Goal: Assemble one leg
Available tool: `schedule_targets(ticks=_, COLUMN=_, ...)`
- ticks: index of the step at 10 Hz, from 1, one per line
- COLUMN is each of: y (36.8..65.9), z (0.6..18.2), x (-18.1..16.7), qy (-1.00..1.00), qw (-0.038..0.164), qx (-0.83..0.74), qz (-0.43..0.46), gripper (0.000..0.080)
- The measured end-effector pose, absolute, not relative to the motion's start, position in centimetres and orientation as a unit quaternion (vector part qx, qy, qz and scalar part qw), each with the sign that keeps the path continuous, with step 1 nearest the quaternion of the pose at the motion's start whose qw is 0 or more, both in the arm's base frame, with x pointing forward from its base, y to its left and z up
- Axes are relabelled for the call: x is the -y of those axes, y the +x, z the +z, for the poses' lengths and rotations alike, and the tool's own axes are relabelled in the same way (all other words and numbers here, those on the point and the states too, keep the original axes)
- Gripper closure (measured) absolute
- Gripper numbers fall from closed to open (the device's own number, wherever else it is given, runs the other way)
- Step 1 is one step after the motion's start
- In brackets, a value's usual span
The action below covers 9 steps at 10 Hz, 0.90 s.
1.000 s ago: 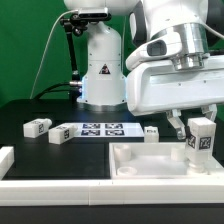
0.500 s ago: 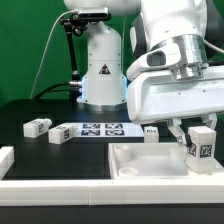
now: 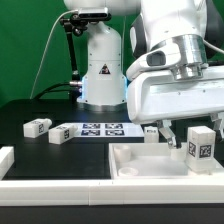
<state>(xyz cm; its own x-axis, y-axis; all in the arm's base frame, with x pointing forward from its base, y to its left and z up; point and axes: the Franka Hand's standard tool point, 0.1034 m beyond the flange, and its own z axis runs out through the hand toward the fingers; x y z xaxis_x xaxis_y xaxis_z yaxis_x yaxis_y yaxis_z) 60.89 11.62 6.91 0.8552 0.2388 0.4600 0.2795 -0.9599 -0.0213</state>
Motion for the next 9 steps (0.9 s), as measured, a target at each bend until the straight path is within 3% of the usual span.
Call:
schedule_targets(ticks=3, y=60.9, z=7.0, x=-11.6, qy=-0.962, qw=0.044, qx=0.135, qz=-0.233, gripper=0.0150)
schedule_targets(ticks=6, y=61.6, z=9.6, x=-11.5, qy=-0.971, qw=0.047, qx=0.141, qz=-0.189, gripper=0.0150)
schedule_targets(ticks=7, y=61.8, z=9.7, x=-11.6, qy=-0.969, qw=0.046, qx=0.140, qz=-0.200, gripper=0.0150)
schedule_targets(ticks=9, y=61.5, z=8.8, x=-12.3, qy=-0.981, qw=0.056, qx=0.123, qz=-0.139, gripper=0.0150)
